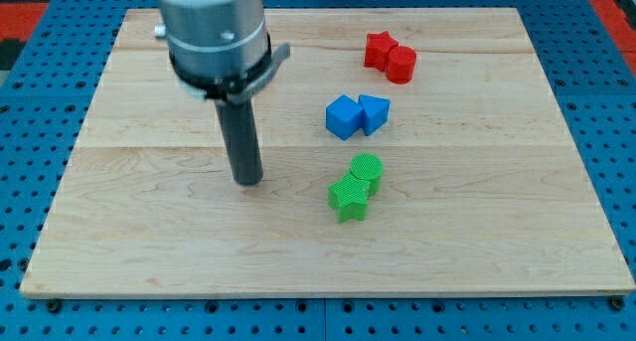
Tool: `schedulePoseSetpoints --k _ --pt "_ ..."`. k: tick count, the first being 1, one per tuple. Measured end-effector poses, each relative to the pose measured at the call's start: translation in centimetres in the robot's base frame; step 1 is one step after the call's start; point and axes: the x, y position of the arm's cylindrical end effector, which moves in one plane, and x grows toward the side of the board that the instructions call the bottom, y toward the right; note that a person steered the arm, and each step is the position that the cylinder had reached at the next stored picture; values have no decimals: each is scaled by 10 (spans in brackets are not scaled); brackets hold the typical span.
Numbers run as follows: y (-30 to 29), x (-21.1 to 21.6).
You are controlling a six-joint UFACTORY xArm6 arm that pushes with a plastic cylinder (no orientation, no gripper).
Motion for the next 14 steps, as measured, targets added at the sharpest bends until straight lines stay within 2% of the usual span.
schedulePoseSetpoints --k 1,2,3,4,5,6,8,9,10,11,12,14 --pt "2 39" --pt "46 41" --pt "105 37" --pt "109 14" --pt "140 8" --pt "177 -17" --pt "198 -53" --pt "194 -85" --pt "186 -92" --pt "143 -81" --pt "126 -83" --pt "155 -91"
